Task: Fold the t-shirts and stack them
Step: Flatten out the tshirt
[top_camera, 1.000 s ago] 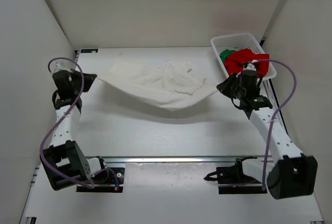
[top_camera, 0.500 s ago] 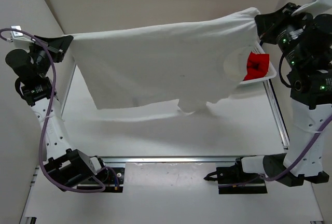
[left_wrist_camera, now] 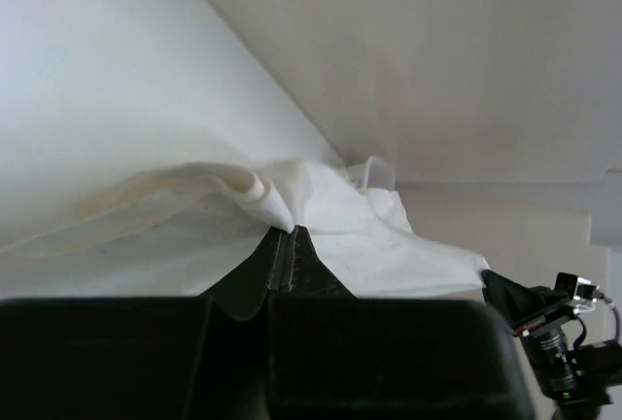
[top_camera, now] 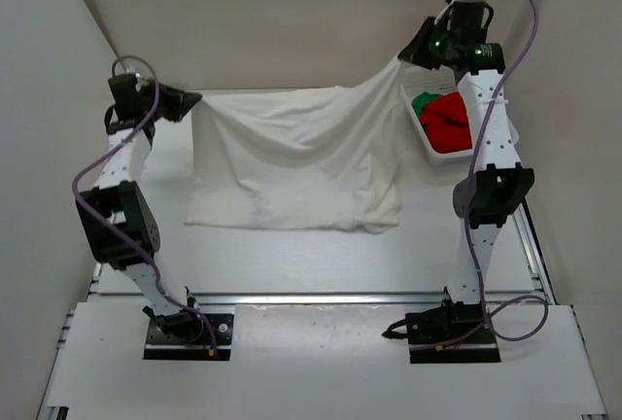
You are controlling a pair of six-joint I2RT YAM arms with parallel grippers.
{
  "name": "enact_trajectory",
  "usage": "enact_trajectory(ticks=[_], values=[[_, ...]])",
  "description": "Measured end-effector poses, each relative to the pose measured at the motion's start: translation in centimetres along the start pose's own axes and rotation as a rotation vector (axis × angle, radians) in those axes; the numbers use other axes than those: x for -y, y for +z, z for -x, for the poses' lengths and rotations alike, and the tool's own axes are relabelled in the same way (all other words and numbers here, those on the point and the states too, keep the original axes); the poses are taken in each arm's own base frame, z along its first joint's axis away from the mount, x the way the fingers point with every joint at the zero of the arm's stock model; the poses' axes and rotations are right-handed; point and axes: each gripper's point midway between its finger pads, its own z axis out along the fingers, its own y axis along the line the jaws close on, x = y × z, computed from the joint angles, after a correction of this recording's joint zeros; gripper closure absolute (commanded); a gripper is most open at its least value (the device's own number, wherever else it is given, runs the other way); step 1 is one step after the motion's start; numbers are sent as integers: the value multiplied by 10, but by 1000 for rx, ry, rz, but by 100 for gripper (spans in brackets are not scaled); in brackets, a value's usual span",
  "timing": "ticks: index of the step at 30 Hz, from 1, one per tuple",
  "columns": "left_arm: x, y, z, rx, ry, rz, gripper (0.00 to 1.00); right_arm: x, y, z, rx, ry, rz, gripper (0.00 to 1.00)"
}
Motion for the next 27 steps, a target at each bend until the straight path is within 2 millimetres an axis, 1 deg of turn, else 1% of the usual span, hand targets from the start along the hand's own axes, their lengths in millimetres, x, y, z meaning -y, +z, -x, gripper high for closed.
enact_trajectory(ticks=[1, 2, 3, 4, 5, 6, 7, 8, 10, 11, 12, 13, 14, 15, 16, 17, 18, 19, 20, 22, 23, 24, 25, 26, 27], values=[[15, 15, 13, 14, 12, -22, 100, -3, 6, 19, 57, 19, 57, 100], [30, 24, 25, 29, 25, -48, 100, -3, 7, 37, 112, 41, 101, 100], [51, 33, 38, 48, 43, -89, 100, 1, 2, 54, 160, 63, 130, 100], [70, 35, 48, 68, 58, -130, 100, 5, -6, 72, 210, 82, 155, 100], [90, 33, 56, 88, 70, -170, 100, 8, -17, 92, 268, 91, 179, 100], [113, 25, 64, 109, 82, -212, 100, 10, -31, 112, 329, 97, 203, 100], [132, 16, 73, 133, 97, -252, 100, 11, -50, 132, 390, 103, 229, 100], [148, 8, 79, 154, 108, -286, 100, 11, -68, 147, 439, 102, 253, 100], [176, -15, 91, 200, 132, -362, 100, 6, -106, 169, 514, 81, 298, 99], [183, -24, 94, 210, 136, -384, 100, 1, -125, 177, 543, 59, 317, 100], [189, -36, 96, 226, 143, -411, 100, -6, -139, 180, 558, 38, 333, 100], [188, -44, 95, 234, 145, -423, 100, -16, -152, 179, 564, 8, 344, 100], [179, -56, 90, 249, 139, -417, 100, -25, -160, 175, 560, -15, 350, 100], [169, -62, 85, 252, 128, -405, 100, -34, -163, 164, 546, -50, 346, 100], [156, -69, 81, 264, 124, -395, 100, -41, -163, 146, 520, -68, 338, 100], [139, -73, 75, 271, 115, -375, 100, -42, -157, 126, 480, -66, 327, 100], [116, -78, 69, 274, 96, -343, 100, -44, -151, 101, 447, -74, 321, 100], [92, -81, 63, 285, 83, -319, 100, -39, -139, 67, 387, -64, 309, 100], [66, -81, 54, 280, 56, -284, 100, -33, -124, 27, 319, -53, 301, 100], [4, -78, 36, 274, 1, -202, 100, -10, -95, -48, 175, -6, 265, 100], [-27, -75, 25, 264, -26, -152, 100, 12, -73, -97, 74, 39, 218, 100], [-70, -71, 8, 239, -73, -76, 100, 31, -57, -137, -3, 74, 174, 100], [-94, -69, -4, 220, -100, -31, 100, 46, -47, -170, -69, 104, 139, 100], [-132, -67, -24, 185, -142, 41, 100, 65, -39, -218, -162, 148, 88, 100], [-156, -67, -37, 163, -171, 88, 100, 76, -38, -250, -223, 172, 57, 100]])
